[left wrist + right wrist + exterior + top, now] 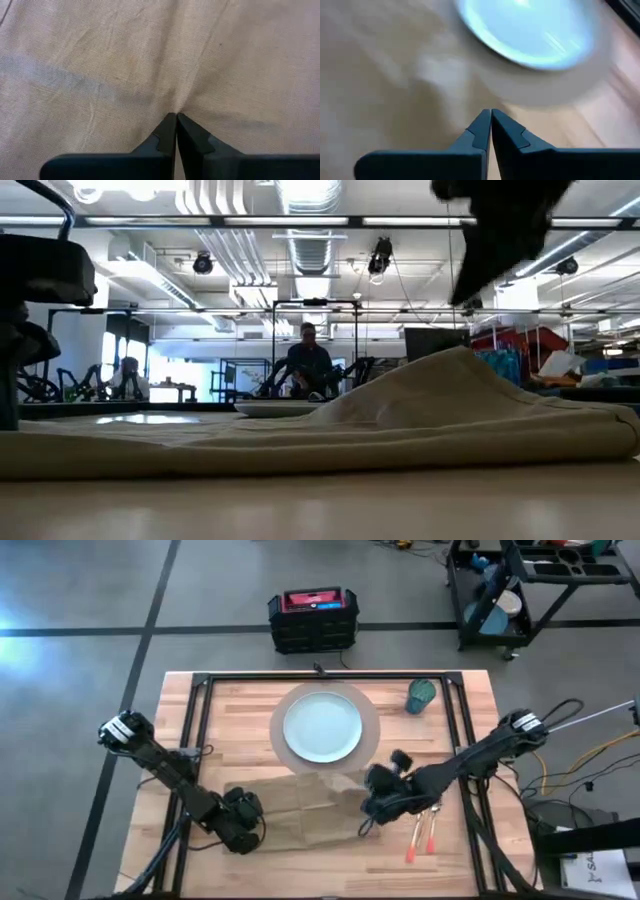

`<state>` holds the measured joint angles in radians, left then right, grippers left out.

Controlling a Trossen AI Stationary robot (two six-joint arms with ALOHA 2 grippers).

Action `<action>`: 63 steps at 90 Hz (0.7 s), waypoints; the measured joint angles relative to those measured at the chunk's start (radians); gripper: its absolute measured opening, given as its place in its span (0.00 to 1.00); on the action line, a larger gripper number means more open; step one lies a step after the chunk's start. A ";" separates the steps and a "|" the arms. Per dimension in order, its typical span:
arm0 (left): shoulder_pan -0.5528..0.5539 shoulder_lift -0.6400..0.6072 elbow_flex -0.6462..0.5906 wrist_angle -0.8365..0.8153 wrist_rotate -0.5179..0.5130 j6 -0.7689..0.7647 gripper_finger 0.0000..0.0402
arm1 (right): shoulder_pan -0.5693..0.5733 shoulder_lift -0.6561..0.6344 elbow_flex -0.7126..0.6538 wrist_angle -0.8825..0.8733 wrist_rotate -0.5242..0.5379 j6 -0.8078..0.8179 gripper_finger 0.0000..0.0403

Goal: Set table place
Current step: Fold the brown table napkin

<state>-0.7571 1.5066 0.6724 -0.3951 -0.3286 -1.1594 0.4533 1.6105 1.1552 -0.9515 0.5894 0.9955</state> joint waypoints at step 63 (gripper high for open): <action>0.000 0.000 0.000 0.014 -0.001 0.009 0.00 | 0.013 -0.008 -0.068 0.973 -0.238 -0.600 0.00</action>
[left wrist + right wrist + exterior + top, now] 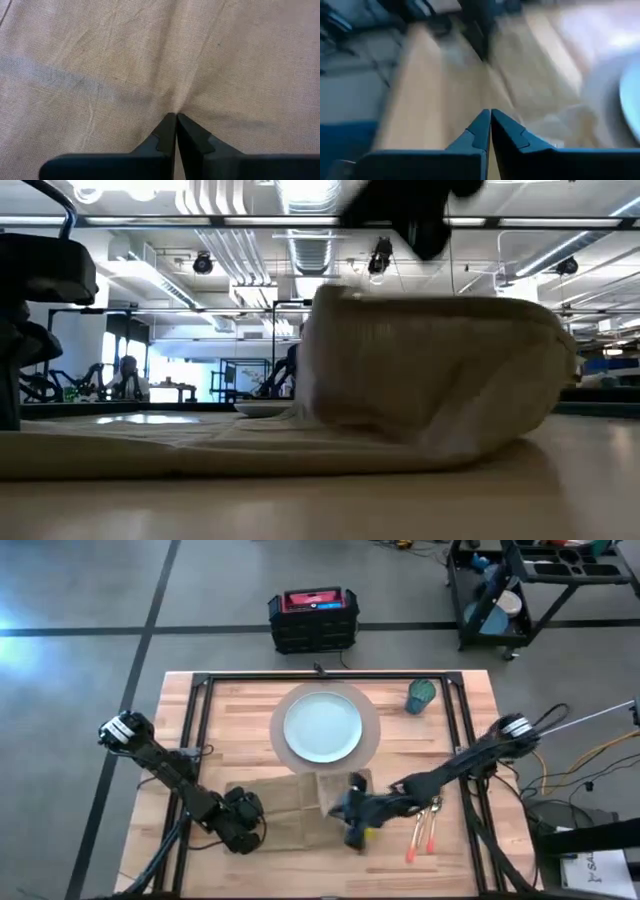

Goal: Set table place
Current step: Fold the brown table napkin

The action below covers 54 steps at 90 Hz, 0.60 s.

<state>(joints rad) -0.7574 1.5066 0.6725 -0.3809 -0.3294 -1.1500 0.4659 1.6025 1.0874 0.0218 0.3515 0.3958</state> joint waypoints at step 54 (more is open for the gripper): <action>0.026 0.003 0.000 0.034 -0.020 0.005 0.00 | 0.022 0.219 0.124 -0.328 -0.055 0.331 0.00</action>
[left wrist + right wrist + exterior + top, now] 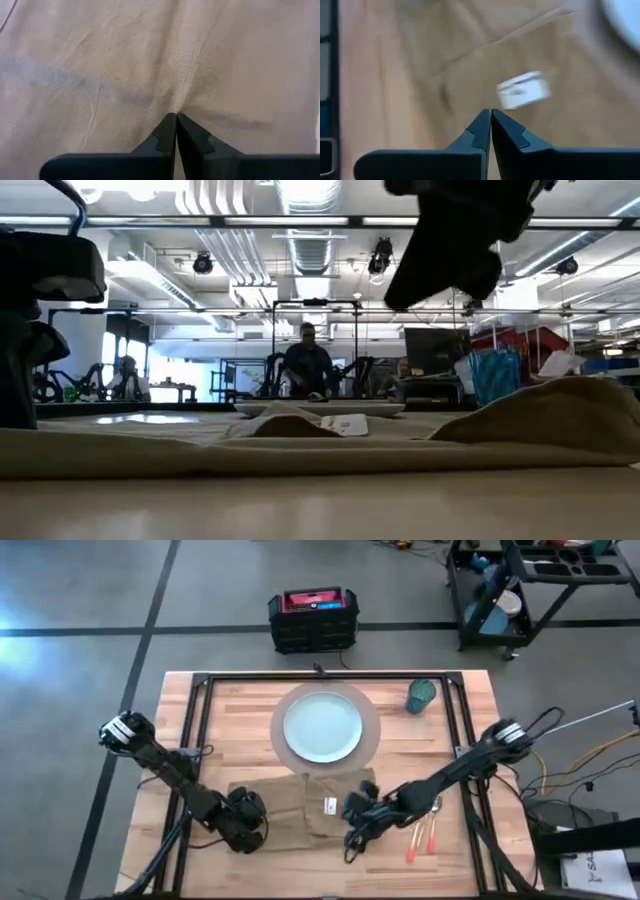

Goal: Set table place
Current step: Fold the brown table napkin

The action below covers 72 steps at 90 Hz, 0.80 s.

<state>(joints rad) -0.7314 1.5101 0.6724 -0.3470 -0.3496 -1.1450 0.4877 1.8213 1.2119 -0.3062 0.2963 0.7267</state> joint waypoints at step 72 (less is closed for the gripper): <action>0.007 0.003 0.000 0.011 -0.003 0.060 0.00 | -0.068 0.342 0.334 -0.362 0.045 -0.058 0.00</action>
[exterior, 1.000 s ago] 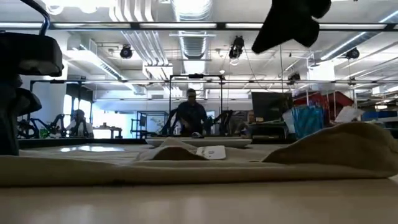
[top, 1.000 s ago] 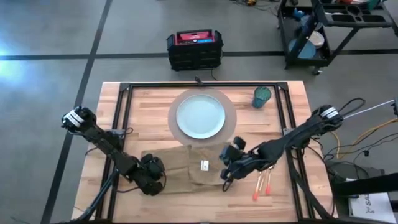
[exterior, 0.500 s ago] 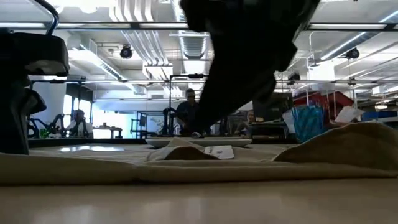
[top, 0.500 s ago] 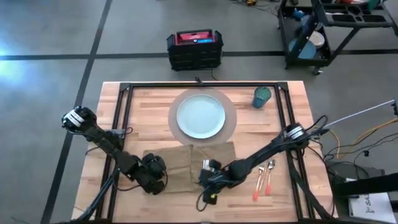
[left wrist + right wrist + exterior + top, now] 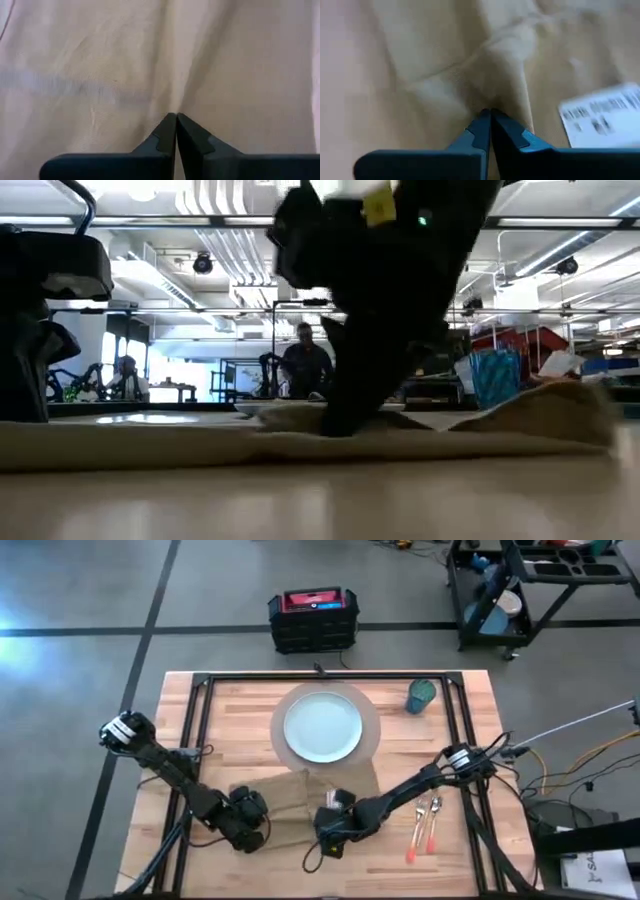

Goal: Set table place
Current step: Fold the brown table napkin

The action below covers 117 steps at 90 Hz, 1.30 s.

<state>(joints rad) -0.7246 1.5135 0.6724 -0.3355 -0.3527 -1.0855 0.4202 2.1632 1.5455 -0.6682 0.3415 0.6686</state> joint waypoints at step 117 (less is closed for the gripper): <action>-0.110 -0.075 0.052 0.006 0.054 0.175 0.00 | 0.096 -0.410 -0.183 -0.523 0.276 0.427 0.00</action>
<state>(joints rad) -0.8349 1.4382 0.7239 -0.3298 -0.2986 -0.9105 0.5163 1.7535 1.3624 -1.1915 0.6174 1.0959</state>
